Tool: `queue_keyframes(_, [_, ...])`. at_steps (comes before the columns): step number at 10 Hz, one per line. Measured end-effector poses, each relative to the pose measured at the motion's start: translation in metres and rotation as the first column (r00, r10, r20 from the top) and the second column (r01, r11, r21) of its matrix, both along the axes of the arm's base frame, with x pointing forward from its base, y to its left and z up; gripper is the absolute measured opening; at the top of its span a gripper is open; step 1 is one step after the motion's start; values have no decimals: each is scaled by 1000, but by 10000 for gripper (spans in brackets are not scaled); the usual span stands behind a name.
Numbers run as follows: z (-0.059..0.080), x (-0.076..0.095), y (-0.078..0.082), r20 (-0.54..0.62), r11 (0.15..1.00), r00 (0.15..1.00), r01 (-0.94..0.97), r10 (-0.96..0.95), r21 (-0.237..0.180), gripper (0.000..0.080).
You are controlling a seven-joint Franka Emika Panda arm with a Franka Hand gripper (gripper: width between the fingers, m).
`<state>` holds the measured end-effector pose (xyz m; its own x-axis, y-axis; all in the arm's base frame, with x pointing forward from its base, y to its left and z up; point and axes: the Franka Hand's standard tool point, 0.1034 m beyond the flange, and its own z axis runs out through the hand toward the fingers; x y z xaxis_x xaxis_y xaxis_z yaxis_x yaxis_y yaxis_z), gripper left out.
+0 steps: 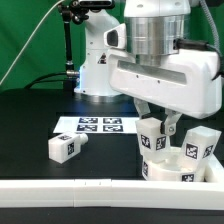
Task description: Assemble stool
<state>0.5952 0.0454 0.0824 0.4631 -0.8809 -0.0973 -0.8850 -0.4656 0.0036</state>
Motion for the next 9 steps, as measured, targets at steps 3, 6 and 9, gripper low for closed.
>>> queue_keyframes(3, [0, 0, 0, -20, 970, 969, 245, -245, 3, 337])
queue_keyframes(6, [-1, 1, 1, -38, 896, 895, 445, -444, -6, 337])
queue_keyframes(9, [-1, 2, 1, -62, 762, 760, 648, -647, -10, 338])
